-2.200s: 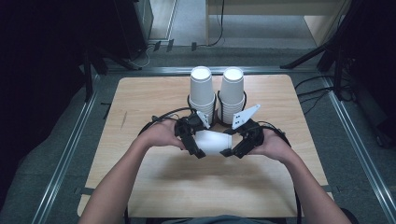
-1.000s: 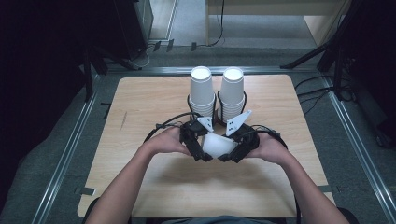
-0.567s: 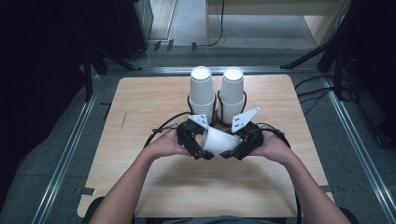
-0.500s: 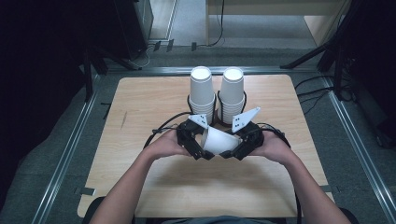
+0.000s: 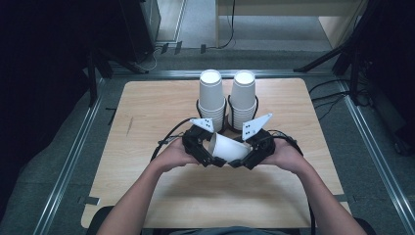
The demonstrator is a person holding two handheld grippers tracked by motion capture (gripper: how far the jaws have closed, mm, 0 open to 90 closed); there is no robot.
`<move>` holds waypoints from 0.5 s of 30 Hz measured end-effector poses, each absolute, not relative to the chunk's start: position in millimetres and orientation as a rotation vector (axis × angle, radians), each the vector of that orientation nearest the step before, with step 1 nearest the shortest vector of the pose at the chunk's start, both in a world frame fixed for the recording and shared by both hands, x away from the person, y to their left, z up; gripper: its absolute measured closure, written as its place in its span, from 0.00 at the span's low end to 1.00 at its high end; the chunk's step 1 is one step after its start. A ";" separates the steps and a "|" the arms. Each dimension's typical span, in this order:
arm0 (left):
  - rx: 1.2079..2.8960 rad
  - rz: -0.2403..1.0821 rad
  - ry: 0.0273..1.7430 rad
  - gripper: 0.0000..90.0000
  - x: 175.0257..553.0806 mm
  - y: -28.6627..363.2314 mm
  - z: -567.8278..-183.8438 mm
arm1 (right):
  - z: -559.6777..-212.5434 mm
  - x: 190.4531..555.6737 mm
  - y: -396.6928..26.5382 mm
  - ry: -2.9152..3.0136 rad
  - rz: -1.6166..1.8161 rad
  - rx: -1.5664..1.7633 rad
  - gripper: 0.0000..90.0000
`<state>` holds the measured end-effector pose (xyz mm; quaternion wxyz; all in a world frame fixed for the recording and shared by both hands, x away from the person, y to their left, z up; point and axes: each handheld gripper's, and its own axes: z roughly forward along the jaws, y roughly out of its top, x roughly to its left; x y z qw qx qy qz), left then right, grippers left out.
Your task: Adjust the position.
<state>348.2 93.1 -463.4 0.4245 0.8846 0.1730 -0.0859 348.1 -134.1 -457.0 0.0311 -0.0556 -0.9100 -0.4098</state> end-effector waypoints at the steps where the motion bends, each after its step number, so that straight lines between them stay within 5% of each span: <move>1: 2.220 -0.231 0.439 0.05 348.8 92.7 -464.3 | -457.2 348.1 -133.4 -2.804 -1.255 -0.166 0.23; 15: 2.275 -0.308 0.430 0.11 353.6 95.7 -460.7 | -461.0 347.7 -130.3 -2.795 -1.238 -0.157 0.24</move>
